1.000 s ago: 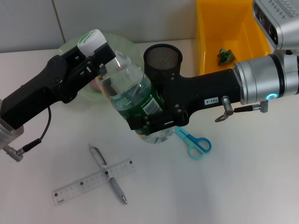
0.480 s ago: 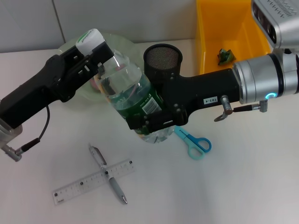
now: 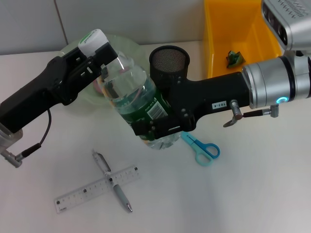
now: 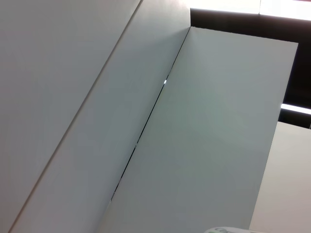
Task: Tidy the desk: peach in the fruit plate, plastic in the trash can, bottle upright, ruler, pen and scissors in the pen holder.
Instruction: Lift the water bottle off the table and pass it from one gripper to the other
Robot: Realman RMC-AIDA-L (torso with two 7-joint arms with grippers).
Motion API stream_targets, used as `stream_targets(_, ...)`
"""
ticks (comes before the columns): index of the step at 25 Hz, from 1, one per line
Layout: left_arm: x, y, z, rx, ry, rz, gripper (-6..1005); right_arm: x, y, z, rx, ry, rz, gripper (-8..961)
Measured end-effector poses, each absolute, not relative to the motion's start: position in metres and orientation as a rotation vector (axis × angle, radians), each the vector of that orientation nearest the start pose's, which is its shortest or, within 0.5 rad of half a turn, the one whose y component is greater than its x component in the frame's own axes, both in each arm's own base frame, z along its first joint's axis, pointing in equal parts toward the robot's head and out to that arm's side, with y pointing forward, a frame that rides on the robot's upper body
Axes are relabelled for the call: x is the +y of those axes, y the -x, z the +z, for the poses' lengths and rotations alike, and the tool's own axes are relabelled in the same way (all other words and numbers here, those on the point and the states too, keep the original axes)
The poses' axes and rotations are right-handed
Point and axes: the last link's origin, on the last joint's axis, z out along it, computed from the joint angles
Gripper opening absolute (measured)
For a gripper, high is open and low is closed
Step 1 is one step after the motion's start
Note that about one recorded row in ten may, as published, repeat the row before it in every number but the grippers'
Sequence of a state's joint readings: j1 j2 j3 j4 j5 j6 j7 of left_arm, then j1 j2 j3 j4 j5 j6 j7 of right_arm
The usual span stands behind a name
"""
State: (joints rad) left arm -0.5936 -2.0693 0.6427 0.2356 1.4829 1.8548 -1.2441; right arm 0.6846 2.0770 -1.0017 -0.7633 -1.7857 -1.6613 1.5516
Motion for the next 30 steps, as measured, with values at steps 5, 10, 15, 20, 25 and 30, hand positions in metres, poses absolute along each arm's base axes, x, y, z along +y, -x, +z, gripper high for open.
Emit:
stream_targets(5,0.312,0.209,0.005,-0.629,2.391,-1.698,435,0.347,-0.156,-0.013,0.36,3.045,0.839,770)
stream_targets(10,0.313,0.208,0.006,-0.632,2.396,-1.7,435,0.346,-0.159,-0.014,0.375,3.051,0.823,770)
stream_targets(15,0.314,0.207,0.007,-0.625,2.396,-1.701,435,0.346,-0.161,-0.015,0.396,3.053,0.81,770)
stream_targets(20,0.315,0.207,0.008,-0.623,2.396,-1.703,435,0.345,-0.163,-0.017,0.41,3.061,0.794,770)
stream_targets(25,0.315,0.207,0.008,-0.621,2.397,-1.702,435,0.343,-0.164,-0.021,0.425,3.072,0.78,769)
stream_targets(30,0.316,0.207,0.009,-0.623,2.391,-1.706,435,0.343,-0.167,-0.023,0.437,3.075,0.765,769)
